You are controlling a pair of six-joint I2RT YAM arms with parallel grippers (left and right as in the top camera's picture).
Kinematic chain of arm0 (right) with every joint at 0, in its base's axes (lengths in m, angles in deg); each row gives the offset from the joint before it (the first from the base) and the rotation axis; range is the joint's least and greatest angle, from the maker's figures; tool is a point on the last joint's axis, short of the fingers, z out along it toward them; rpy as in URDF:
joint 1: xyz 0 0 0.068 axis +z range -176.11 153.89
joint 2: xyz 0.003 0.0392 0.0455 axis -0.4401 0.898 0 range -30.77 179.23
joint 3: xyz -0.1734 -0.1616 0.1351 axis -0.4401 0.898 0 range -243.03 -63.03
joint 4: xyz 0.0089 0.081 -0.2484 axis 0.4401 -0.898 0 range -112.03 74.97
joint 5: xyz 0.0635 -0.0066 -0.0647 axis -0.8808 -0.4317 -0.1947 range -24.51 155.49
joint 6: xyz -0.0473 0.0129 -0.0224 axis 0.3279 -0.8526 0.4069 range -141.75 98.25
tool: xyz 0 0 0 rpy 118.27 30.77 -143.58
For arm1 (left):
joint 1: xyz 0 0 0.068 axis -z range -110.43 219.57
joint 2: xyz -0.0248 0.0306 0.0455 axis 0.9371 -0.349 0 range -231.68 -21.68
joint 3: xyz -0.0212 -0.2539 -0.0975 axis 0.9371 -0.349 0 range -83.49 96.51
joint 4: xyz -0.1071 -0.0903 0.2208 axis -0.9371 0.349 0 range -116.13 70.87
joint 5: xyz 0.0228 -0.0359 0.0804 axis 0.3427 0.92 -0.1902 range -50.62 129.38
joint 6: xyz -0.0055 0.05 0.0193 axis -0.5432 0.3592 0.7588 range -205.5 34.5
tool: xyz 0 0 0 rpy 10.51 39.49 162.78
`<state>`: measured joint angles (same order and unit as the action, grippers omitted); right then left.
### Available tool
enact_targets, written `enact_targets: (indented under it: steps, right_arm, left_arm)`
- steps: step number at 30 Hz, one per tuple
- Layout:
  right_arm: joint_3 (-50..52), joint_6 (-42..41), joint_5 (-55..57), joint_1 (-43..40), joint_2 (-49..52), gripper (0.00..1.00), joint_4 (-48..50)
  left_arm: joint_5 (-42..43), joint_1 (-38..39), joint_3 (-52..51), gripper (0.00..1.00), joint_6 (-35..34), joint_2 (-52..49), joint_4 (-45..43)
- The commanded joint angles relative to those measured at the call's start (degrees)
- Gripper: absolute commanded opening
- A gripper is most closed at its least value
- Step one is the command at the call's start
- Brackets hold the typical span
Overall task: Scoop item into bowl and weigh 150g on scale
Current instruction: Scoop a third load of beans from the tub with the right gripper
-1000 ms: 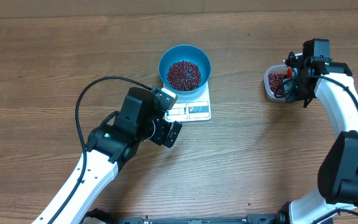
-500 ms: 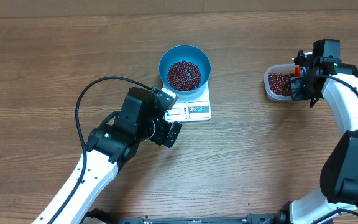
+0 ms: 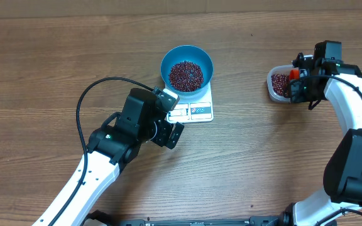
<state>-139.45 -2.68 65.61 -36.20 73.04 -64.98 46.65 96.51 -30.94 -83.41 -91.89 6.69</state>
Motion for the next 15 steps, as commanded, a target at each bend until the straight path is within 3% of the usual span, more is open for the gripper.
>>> enact_targets:
  steps: [1, 15]
  right_arm:
    - [0.26, -1.05, -2.69, -0.07, 2.43, 0.04, -1.20]
    - [0.24, -1.01, -12.31, -0.04, 3.15, 0.04, -5.05]
  left_arm:
    - [-0.37, -0.31, 1.18, 1.00, 0.52, -0.17, -0.02]
    - [-0.37, -0.31, 1.18, 1.00, 0.52, -0.17, -0.02]
